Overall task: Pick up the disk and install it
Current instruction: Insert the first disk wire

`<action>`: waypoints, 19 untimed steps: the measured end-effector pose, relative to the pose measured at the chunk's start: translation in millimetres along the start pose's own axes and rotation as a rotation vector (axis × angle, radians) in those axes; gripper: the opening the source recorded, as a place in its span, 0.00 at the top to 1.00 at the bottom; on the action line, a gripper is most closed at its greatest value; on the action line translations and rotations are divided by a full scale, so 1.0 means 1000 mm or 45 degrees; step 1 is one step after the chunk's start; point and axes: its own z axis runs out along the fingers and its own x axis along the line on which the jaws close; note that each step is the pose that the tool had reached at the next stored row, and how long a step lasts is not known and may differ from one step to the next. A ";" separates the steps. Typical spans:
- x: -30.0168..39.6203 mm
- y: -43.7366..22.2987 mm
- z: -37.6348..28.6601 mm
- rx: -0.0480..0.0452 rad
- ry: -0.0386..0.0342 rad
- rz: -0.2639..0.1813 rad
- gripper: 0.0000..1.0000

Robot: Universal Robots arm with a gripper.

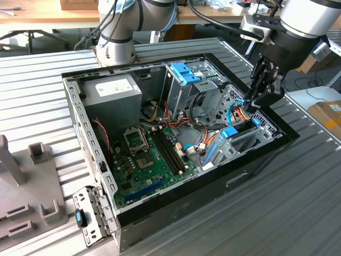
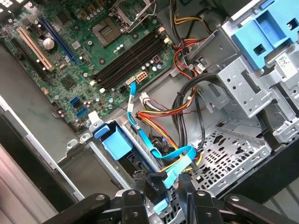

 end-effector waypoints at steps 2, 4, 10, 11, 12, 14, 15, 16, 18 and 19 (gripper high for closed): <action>-0.0006 -0.0001 -0.0032 -0.001 -0.0017 -0.042 0.58; -0.0007 -0.0001 -0.0043 -0.002 -0.0031 -0.067 0.58; -0.0007 -0.0001 -0.0050 -0.008 -0.0096 -0.200 0.58; -0.0007 -0.0001 -0.0050 -0.009 -0.0106 -0.241 0.58; -0.0009 0.0000 -0.0049 -0.009 -0.0114 -0.264 0.58; -0.0043 0.0025 -0.0049 -0.010 -0.0123 -0.295 0.58; -0.0053 0.0033 -0.0049 -0.010 -0.0123 -0.296 0.58; -0.0053 0.0033 -0.0049 -0.010 -0.0123 -0.296 0.58; -0.0073 0.0048 -0.0049 -0.006 -0.0056 -0.296 0.58; -0.0078 0.0051 -0.0049 -0.004 -0.0015 -0.296 0.58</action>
